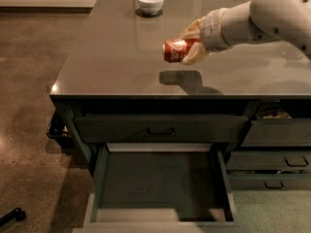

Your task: Pick coke can from middle drawer and place on counter

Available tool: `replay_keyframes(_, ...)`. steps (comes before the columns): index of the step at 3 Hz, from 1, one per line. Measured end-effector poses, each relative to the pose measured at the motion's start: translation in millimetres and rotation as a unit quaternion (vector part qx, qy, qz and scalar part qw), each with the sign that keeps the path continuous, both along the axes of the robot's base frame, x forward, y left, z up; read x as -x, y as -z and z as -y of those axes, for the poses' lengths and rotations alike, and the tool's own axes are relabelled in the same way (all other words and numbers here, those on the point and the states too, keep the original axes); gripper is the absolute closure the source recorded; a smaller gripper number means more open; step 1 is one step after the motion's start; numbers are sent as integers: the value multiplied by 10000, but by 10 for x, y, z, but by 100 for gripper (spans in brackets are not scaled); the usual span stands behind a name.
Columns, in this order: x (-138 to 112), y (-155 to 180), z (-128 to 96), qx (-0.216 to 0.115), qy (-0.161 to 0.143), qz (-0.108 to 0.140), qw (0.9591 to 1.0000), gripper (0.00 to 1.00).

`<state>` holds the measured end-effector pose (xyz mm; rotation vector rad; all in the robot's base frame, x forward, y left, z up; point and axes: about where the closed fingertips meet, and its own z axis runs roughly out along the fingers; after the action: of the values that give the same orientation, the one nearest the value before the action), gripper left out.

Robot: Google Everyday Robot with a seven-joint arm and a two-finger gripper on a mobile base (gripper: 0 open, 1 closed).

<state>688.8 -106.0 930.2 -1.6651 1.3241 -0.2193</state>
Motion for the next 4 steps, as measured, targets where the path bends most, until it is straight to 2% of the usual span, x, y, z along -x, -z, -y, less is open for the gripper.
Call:
replay_keyframes(1,31,258,-86,-254,-372,-707,9965,100)
replay_keyframes(2,257,513,-159,-829,-818,-1382,9835,100)
replay_keyframes(3,355,596,-181,-1103,-976,-1642,9754,100)
replay_keyframes(4,355,595,-182,-1103,-977,-1642,9754,85)
